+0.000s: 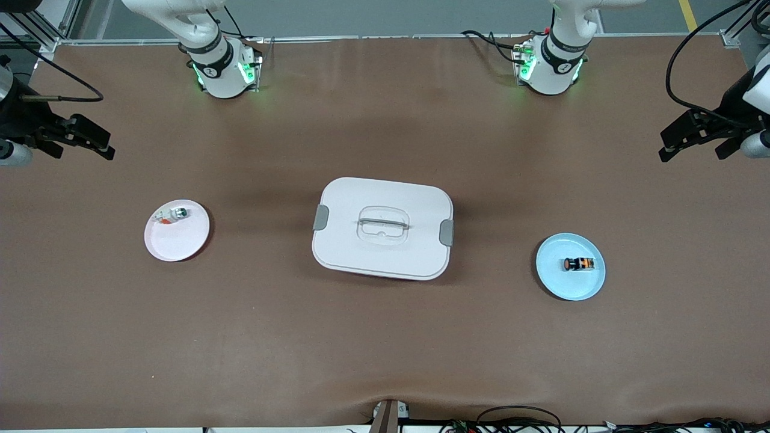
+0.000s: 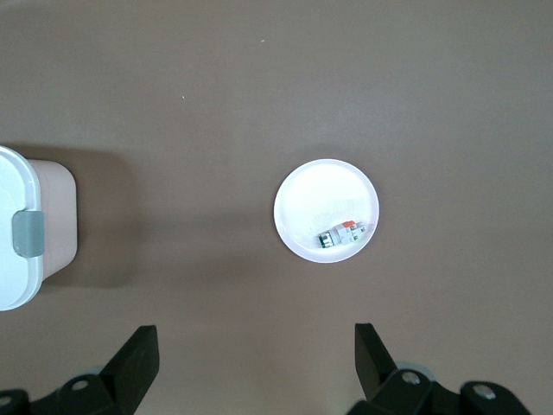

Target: Transfer orange switch to right arm and place

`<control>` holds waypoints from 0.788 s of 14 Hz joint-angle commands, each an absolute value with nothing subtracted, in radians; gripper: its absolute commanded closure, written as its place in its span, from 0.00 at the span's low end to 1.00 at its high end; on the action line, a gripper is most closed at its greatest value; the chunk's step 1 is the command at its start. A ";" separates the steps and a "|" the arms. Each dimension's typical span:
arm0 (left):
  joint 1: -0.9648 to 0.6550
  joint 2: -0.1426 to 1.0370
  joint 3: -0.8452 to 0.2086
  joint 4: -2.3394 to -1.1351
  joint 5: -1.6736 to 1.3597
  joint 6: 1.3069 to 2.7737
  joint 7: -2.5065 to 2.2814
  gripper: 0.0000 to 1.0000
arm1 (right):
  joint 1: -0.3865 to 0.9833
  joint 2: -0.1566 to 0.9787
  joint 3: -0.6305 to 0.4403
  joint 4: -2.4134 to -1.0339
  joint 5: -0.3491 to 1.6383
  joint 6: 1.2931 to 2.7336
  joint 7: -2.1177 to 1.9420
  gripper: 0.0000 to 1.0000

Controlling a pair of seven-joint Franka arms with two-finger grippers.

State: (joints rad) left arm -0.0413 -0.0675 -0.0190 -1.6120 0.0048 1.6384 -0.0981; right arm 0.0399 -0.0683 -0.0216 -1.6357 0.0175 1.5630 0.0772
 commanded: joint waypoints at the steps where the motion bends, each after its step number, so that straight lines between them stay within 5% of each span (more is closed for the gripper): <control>1: -0.037 -0.064 -0.021 -1.594 -0.006 1.617 -0.077 0.00 | 0.037 -0.095 -0.021 -1.663 0.035 1.575 0.104 0.00; 11: -0.032 -0.063 -0.021 -1.591 -0.008 1.599 -0.077 0.00 | 0.040 -0.094 -0.021 -1.664 0.035 1.569 0.104 0.00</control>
